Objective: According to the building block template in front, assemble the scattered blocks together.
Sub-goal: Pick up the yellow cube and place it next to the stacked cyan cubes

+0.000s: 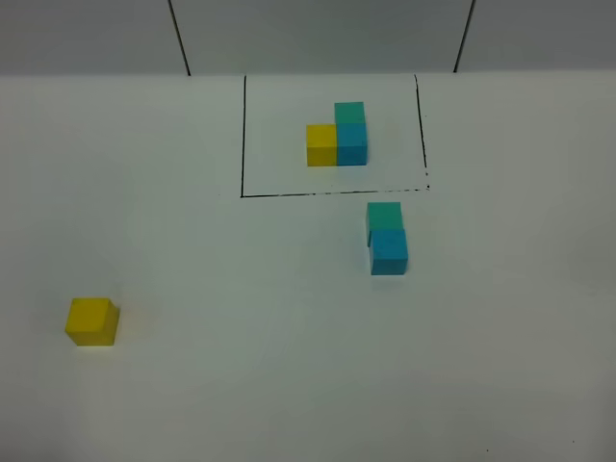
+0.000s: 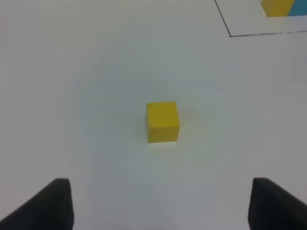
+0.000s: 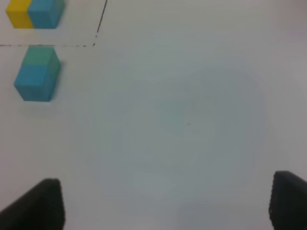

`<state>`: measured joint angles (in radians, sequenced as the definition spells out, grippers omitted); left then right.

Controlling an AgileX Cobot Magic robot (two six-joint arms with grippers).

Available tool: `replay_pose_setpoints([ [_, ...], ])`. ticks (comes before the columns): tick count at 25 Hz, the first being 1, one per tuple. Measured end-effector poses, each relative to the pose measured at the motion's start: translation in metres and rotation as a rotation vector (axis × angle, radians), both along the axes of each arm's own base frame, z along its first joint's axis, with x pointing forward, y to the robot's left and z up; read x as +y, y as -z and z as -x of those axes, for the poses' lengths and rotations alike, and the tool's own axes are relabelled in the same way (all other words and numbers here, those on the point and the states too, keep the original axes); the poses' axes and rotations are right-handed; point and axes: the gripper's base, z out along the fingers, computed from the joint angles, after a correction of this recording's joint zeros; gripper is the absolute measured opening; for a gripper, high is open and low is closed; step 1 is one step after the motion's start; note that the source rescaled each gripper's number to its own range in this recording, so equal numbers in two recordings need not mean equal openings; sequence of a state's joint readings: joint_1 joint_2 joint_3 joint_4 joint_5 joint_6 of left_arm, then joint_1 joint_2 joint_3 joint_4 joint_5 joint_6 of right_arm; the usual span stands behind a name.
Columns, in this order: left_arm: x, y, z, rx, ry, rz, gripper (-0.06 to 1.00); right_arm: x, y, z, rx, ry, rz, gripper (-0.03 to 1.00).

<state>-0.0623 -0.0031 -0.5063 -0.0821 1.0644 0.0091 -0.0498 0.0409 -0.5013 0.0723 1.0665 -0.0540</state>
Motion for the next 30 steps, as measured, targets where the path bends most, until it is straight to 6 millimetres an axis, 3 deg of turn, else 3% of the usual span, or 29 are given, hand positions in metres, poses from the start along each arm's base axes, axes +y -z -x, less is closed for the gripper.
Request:
replay_pose_setpoints([
  [4,0.000,-0.002,-0.004,0.020,0.000,-0.005,0.64,0.000,0.000,0.000,0.000,0.000,0.000,0.73],
  [7,0.000,-0.015,-0.021,0.075,-0.001,-0.018,0.73,0.000,0.000,0.000,0.000,0.000,0.000,0.73],
  [10,-0.001,-0.032,-0.055,0.157,-0.015,-0.043,0.85,0.000,0.000,0.000,0.000,0.000,0.000,0.73],
  [14,-0.003,-0.045,-0.118,0.353,-0.045,-0.038,0.93,0.000,0.000,0.000,0.000,0.000,0.000,0.73],
  [17,-0.010,-0.031,-0.168,0.549,-0.045,-0.007,0.94,0.000,0.000,0.000,0.000,0.000,0.000,0.73],
  [20,-0.015,0.007,-0.209,0.755,-0.061,0.023,0.94,0.000,0.000,0.000,0.000,0.000,0.000,0.73],
  [24,-0.016,0.052,-0.238,0.924,-0.081,0.011,0.94,0.000,0.000,0.000,0.000,0.000,0.000,0.73],
  [30,-0.017,0.087,-0.257,0.995,-0.108,0.010,0.94,0.000,0.000,0.000,0.000,0.000,0.000,0.73],
])
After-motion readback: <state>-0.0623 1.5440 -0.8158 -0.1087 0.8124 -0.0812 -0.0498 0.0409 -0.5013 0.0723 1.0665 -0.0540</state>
